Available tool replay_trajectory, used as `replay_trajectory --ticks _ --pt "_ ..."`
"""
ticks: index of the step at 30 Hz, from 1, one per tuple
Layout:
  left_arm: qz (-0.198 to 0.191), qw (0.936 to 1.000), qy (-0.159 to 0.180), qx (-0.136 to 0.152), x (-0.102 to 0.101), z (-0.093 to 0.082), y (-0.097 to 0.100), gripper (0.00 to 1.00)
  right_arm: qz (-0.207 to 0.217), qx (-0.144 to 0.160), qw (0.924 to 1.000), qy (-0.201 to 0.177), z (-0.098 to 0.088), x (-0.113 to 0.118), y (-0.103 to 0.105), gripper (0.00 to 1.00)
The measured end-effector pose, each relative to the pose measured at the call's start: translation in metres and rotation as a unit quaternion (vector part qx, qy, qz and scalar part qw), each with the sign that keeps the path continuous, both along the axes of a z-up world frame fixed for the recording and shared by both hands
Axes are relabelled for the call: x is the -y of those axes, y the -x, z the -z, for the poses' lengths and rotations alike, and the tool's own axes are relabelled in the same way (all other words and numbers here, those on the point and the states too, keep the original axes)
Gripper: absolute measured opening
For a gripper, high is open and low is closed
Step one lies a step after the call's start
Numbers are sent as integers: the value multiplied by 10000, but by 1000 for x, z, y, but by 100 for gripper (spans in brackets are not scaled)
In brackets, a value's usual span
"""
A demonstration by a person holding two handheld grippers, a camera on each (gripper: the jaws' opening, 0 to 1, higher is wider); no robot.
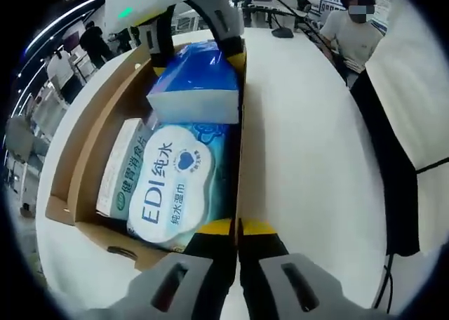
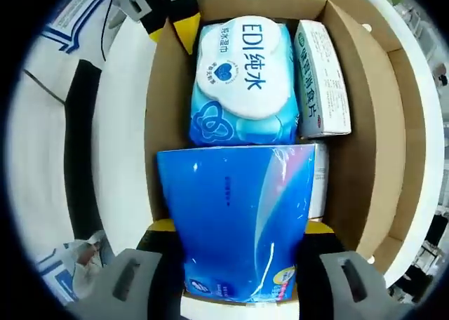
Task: Operate the shoe box by opening the lid, removing the specified soft item, and placing it in the target area until the item is outside and the box remains undamaged.
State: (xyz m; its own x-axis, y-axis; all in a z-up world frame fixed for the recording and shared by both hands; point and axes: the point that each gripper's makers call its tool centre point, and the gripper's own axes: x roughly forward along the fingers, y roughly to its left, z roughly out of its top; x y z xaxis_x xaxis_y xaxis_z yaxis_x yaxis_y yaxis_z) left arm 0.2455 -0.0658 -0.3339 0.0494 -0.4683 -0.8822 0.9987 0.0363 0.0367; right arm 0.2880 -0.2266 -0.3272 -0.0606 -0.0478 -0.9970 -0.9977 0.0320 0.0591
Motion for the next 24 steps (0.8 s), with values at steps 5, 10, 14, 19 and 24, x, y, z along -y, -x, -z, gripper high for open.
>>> replay_trajectory --ticks 5,10,14,19,24 --pt "42 10000 27 26 0 0 0 0 -23 13 10000 10 -10 -1 -2 62" --pt "60 10000 38 45 0 0 0 0 -96 36 9999 -62 -21 -1 -1 62" --pt "59 10000 33 38 0 0 0 0 -62 68 9999 -137 -30 0 -3 62" --pt "52 10000 24 52 0 1 0 0 -125 152 9997 -109 -41 1 -5 62" --pt "51 10000 32 74 0 1 0 0 -91 235 9995 -181 -61 3 -11 62"
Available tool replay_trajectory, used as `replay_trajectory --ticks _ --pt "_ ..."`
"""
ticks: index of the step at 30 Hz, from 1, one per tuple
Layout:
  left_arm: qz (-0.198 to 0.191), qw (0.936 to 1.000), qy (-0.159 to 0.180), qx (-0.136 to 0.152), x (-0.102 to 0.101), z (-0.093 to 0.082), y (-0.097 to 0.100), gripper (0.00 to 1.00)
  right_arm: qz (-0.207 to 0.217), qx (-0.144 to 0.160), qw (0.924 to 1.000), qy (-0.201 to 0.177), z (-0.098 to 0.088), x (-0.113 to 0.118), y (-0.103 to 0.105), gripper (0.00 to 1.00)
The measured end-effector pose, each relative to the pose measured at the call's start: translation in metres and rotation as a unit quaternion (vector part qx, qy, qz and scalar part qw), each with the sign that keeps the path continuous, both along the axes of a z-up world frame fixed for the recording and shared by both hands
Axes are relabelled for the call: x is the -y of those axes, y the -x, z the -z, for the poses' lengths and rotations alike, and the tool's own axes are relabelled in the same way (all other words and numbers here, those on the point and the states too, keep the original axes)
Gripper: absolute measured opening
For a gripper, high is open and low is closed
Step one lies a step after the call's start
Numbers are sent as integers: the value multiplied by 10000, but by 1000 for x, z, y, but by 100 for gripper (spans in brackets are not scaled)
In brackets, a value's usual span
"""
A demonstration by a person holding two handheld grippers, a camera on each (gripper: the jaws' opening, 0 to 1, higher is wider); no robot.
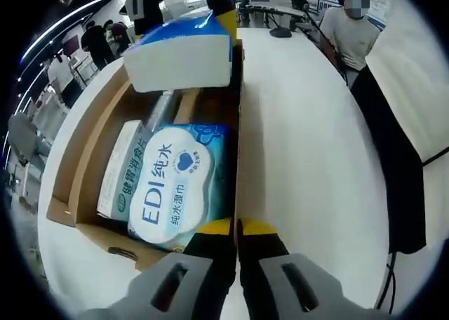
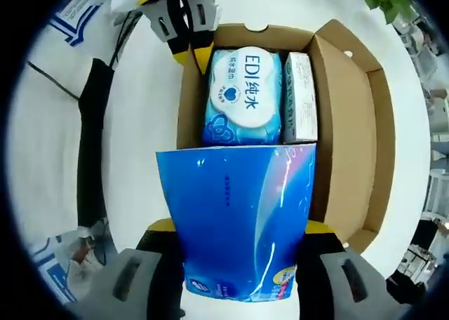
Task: Operate the shoe box by opening the lid, removing the specified soft item, and placing it in the target area until the item is outside and the box remains undamaged.
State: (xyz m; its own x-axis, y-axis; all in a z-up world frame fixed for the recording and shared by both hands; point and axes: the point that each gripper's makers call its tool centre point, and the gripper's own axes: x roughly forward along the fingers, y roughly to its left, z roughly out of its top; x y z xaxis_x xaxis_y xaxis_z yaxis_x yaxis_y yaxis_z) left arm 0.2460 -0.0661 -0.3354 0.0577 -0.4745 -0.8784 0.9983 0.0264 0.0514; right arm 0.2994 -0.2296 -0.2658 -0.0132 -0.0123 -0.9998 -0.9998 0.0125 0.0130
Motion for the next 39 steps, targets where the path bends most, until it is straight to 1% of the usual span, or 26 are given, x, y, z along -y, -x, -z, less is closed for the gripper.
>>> replay_trajectory --ticks 4,10,12,16,19,23,34,36,39 --pt "11 10000 2 16 0 0 0 0 -50 56 9999 139 -6 6 -2 62" --pt "22 10000 8 29 -1 0 0 0 -65 18 9999 124 -8 10 5 62" --pt "33 10000 10 27 -1 0 0 0 -110 63 9998 134 -14 14 5 62" --pt "35 10000 18 33 -1 0 -1 0 68 44 10000 50 -23 19 3 63" --pt "13 10000 19 33 -1 0 -1 0 79 71 9999 66 -27 22 1 62" --pt "24 10000 20 42 -1 0 -1 0 29 103 9999 85 -30 30 2 62" --pt "8 10000 21 32 -2 -1 0 0 293 93 9995 101 -41 60 -1 62" --pt "2 10000 11 27 -2 0 0 0 306 78 9993 176 -42 67 -2 62" --pt "-2 10000 8 19 -1 -1 0 0 259 116 9993 243 -50 76 -6 62"
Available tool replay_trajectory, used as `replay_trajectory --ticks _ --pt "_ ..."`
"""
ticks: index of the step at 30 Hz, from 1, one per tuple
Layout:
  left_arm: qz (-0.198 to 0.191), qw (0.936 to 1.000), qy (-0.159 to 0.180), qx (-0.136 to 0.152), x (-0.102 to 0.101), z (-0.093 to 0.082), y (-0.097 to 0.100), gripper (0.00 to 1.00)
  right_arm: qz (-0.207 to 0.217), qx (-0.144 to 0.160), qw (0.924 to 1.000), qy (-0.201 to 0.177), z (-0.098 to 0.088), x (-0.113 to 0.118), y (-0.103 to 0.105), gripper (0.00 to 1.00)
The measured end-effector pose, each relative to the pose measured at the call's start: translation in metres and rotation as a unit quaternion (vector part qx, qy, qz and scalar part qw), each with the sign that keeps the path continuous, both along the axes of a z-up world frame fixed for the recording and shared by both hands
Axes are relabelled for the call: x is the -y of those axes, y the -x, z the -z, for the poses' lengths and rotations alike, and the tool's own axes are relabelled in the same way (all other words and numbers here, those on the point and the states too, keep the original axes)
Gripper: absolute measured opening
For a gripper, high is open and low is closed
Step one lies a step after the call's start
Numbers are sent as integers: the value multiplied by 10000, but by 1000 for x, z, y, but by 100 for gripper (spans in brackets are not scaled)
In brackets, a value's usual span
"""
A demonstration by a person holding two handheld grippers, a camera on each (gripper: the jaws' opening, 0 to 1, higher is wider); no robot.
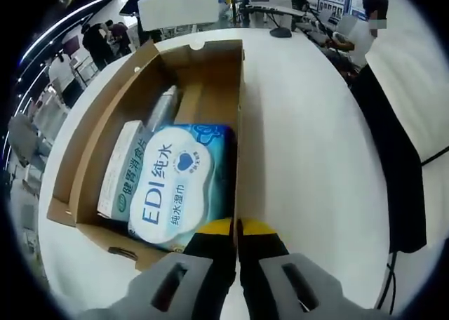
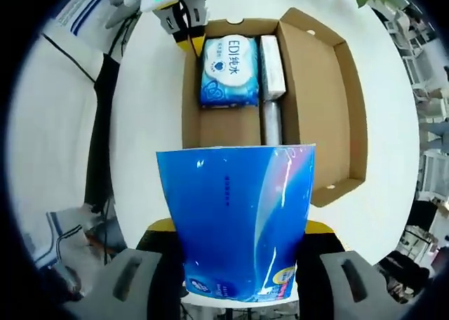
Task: Operate the shoe box by opening the lid, removing the specified soft item, and placing it in the target area until the item is outside and the box remains undamaged.
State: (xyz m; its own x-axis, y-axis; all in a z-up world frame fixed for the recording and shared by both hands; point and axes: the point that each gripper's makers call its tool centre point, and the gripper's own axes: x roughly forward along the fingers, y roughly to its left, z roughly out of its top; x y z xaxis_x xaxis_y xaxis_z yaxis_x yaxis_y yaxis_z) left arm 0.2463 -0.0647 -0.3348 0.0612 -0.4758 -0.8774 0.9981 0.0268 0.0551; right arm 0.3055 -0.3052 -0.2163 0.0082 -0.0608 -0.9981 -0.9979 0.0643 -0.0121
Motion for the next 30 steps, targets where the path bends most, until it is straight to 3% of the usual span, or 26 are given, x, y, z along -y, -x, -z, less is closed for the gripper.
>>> replay_trajectory --ticks 7,16,30 --pt "83 10000 22 44 0 0 0 0 115 109 9999 0 -16 32 -9 62" --pt "176 9998 37 32 0 0 0 0 104 109 9997 209 -5 69 -5 63" --pt "110 9999 19 15 -1 0 0 0 203 -22 9998 72 1 83 -7 62"
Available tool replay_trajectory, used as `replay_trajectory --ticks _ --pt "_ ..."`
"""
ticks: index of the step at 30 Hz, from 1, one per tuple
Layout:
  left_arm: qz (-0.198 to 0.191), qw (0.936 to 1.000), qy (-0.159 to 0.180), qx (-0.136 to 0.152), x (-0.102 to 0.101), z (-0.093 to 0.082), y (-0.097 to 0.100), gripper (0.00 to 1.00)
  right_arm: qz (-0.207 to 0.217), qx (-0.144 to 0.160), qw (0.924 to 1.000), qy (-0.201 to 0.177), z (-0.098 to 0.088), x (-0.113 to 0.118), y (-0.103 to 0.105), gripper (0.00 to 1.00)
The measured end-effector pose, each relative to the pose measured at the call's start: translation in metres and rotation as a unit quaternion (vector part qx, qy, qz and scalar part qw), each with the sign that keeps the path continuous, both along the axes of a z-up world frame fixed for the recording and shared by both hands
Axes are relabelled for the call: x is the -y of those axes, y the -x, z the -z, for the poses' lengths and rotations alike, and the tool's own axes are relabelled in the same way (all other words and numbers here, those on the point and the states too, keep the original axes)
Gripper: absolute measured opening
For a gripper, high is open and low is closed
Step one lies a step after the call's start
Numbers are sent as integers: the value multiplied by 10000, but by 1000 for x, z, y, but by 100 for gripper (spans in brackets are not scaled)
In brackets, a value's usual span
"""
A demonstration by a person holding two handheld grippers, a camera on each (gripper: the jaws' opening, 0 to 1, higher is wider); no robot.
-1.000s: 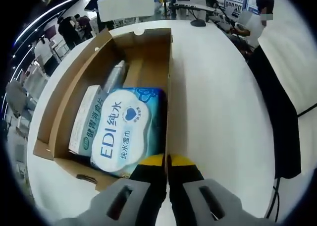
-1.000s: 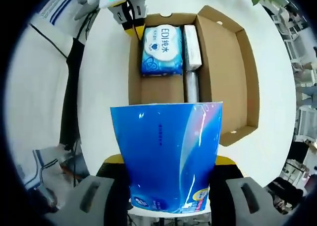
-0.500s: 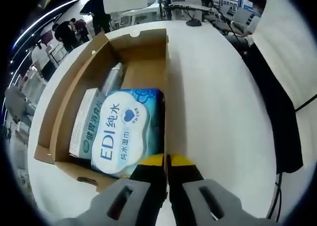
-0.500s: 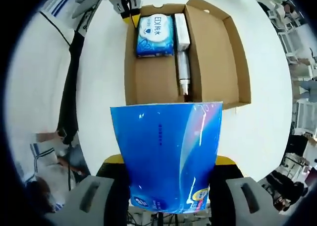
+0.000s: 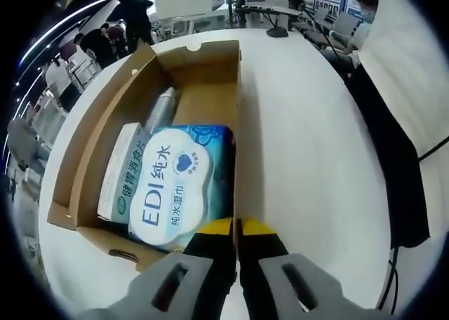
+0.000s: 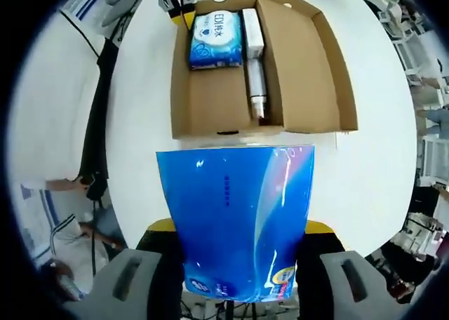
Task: Operate the shoe box by opening the lid, removing the specified soft item, and placing it in the target area until the item is outside and the box remains undamaged.
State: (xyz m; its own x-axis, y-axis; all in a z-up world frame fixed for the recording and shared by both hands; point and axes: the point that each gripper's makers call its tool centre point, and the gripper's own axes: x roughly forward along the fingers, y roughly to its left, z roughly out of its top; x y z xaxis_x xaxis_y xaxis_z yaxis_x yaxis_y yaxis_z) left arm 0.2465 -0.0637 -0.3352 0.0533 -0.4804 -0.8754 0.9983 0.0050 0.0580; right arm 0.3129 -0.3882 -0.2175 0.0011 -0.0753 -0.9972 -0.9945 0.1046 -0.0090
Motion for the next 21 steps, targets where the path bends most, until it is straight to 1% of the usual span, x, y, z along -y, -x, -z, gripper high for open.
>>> replay_trajectory --ticks 9,12,16,21 --pt "-38 10000 -14 -6 0 0 0 0 14 -11 10000 4 11 8 0 63" --pt "-50 10000 -22 -14 0 0 0 0 52 -71 10000 -21 14 9 2 62" --pt "-42 10000 -32 16 0 0 -1 0 81 -68 9999 -61 24 10 3 62" --pt "-53 10000 -35 -12 1 0 -1 0 96 -167 9998 -85 33 10 8 62"
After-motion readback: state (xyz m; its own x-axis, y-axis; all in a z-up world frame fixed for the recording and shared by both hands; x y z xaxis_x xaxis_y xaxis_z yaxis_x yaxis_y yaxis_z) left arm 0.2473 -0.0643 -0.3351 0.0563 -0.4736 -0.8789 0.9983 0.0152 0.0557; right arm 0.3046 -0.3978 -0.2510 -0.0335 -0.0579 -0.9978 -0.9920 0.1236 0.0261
